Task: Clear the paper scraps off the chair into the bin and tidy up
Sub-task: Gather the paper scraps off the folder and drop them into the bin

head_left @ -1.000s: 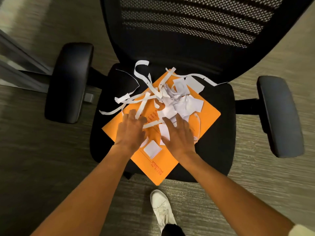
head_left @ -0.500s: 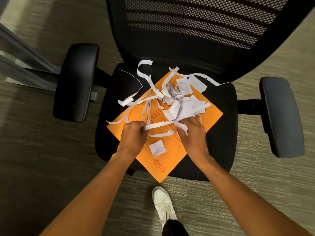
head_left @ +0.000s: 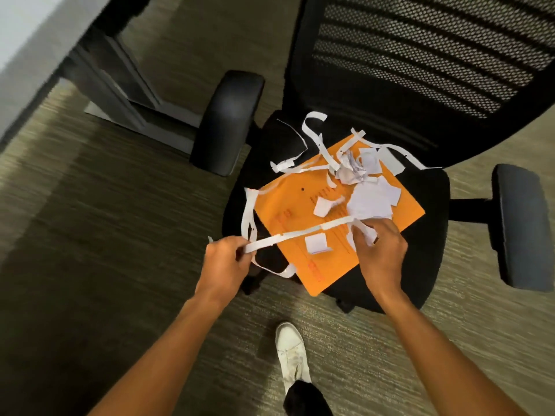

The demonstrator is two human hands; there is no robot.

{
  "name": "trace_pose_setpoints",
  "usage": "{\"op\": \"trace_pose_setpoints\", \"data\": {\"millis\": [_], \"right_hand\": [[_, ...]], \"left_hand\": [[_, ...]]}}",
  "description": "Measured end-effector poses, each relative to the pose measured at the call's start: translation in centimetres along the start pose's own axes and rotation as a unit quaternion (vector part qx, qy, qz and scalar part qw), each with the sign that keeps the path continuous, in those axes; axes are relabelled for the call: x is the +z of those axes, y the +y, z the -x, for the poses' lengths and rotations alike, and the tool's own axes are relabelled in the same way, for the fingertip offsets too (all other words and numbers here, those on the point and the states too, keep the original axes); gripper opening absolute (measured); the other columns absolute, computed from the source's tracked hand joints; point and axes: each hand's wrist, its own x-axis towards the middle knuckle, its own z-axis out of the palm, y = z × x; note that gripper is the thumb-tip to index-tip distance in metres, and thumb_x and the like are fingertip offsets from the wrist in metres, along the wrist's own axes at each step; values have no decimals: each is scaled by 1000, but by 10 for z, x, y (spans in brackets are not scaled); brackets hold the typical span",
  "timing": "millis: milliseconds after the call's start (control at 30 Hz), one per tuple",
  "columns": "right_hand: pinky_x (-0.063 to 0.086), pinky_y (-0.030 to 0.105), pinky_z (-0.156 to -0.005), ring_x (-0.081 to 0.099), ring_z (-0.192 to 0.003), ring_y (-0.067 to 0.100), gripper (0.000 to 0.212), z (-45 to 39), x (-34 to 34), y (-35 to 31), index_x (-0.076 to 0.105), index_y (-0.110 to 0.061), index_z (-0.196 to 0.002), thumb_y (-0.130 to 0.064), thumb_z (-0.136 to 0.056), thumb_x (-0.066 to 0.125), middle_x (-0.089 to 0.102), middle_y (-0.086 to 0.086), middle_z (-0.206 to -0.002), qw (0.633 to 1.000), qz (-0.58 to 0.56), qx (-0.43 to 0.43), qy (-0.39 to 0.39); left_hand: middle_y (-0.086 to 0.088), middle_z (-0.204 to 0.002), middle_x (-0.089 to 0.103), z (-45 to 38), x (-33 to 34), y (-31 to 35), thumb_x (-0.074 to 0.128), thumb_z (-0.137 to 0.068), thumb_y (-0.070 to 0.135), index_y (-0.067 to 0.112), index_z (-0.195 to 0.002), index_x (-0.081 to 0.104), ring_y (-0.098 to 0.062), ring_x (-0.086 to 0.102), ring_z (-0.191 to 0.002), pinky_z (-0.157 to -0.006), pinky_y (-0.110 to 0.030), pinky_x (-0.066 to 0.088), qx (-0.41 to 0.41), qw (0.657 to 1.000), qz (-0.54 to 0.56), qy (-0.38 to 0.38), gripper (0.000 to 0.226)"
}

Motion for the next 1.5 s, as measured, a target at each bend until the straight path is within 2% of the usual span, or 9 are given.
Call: {"op": "trace_pose_setpoints", "data": {"millis": [167,233,367,633,733,833,933,1100,1500], "right_hand": [[41,23,-76,62,-91,19,18,27,7,-29,70,-5,-100,-15,-85,71,68,9,-99,1000,4,-27,0],[36,17,-75,58,-89,12,17,52,17,-47,69,-6,-99,-15,-85,71,67,6,-98,999,-7,-47,-28],[36,17,-72,58,-85,13,12,116,47,-79,70,-7,-94,-10,-82,73,65,3,-91,989,-30,-95,-109],[40,6,-74,60,-84,6,12,254,119,-127,69,-15,-88,-8,-80,74,62,-6,-91,949,-49,-142,-276],[47,15,-78,63,-91,14,15,321,152,-143,70,-10,-96,-10,-81,73,66,2,-100,924,-10,-132,-359],[54,25,-82,67,-94,18,22,385,177,-149,68,-9,-107,-16,-86,69,69,7,-102,882,37,-143,-448],[50,31,-96,63,-108,18,28,447,198,-161,63,-11,-115,-19,-89,65,65,6,-115,840,-10,-176,-514],[32,24,-105,51,-125,23,38,532,228,-178,58,-9,-126,-25,-91,61,56,12,-132,774,49,-261,-575],[34,43,-109,47,-128,24,34,671,261,-194,59,-12,-122,-24,-90,56,56,9,-131,687,107,-347,-629]], "left_hand": [[7,-60,60,58,-34,-57,65,-88,18,25,-76,66,0,58,-56,-48,-7,41,-93,991,86,33,13],[4,-63,62,85,-41,-86,62,-90,21,26,-75,64,3,59,-58,-49,-12,42,-148,980,131,35,15],[1,-65,68,144,-50,-144,63,-88,20,17,-73,68,-13,66,-64,-66,-36,56,-233,956,155,87,16],[-4,-56,64,274,-68,-241,67,-83,8,12,-65,66,-23,63,-56,-56,-38,50,-254,949,139,125,18],[11,-49,52,333,-75,-278,63,-86,27,21,-61,63,2,52,-53,-51,-16,35,-275,940,123,160,26],[13,-50,53,380,-77,-299,41,-78,56,26,-54,54,5,52,-52,-50,-13,30,-317,919,162,166,41],[13,-51,50,422,-74,-326,42,-82,48,27,-53,49,4,49,-53,-51,-16,28,-344,911,138,181,37],[-19,-78,70,479,-66,-367,59,-89,22,4,-79,69,-32,65,-77,-66,-31,37,-416,889,94,165,23],[-23,-84,70,567,-64,-420,62,-88,9,-1,-88,69,-35,67,-82,-68,-33,46,-480,851,89,193,13]]}}
